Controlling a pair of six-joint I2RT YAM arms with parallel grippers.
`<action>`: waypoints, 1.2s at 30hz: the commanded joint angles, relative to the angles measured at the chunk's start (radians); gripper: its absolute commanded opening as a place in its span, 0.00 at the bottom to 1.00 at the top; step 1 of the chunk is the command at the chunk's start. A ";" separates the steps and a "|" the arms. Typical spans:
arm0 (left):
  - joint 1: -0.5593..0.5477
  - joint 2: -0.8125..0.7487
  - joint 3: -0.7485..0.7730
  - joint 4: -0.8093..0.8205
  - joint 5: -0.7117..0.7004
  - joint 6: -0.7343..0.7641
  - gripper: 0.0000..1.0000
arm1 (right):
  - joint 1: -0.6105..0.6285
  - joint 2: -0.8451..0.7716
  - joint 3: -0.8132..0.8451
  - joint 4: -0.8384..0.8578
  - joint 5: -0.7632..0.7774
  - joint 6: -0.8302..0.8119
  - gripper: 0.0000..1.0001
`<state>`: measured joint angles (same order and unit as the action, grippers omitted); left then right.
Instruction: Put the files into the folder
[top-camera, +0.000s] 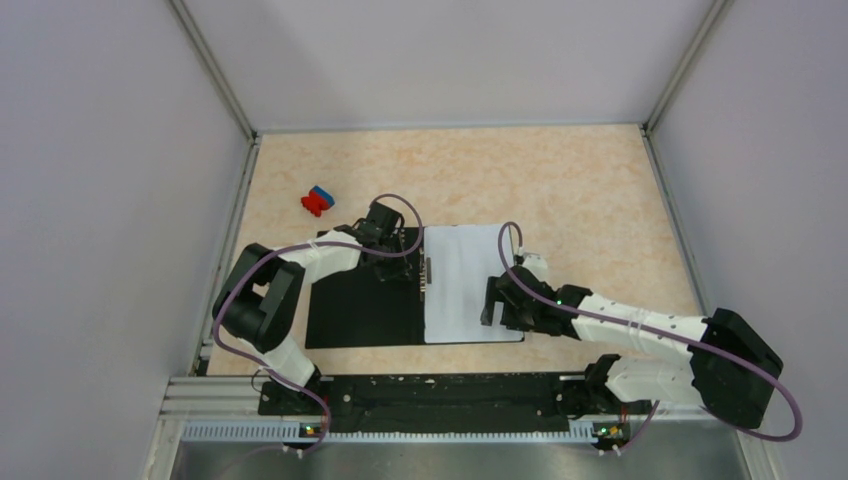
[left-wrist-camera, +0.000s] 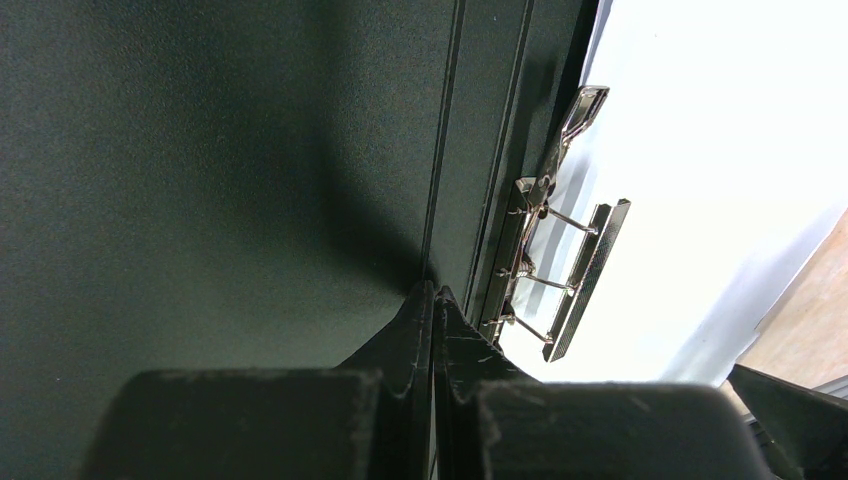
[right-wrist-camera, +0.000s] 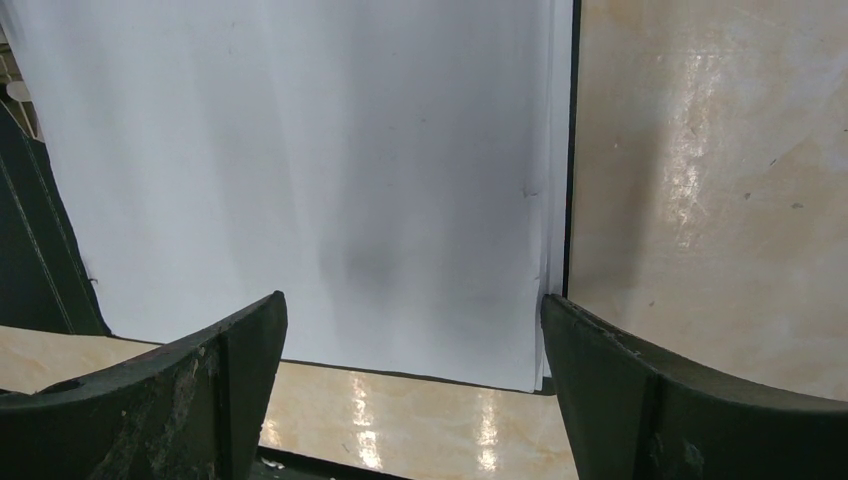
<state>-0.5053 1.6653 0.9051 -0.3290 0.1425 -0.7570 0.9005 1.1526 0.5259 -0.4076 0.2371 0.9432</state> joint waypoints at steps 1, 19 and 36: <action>-0.012 0.052 -0.034 -0.018 -0.020 0.008 0.00 | 0.001 -0.008 0.019 -0.007 0.024 -0.003 0.97; -0.013 0.045 -0.022 -0.027 -0.017 0.018 0.00 | -0.243 -0.080 0.049 0.045 -0.083 -0.129 0.96; -0.011 0.047 0.003 -0.051 -0.027 0.031 0.00 | -0.364 0.224 0.196 0.225 -0.125 -0.222 0.80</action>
<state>-0.5056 1.6741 0.9195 -0.3450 0.1429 -0.7513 0.5449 1.3548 0.6853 -0.2226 0.0963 0.7498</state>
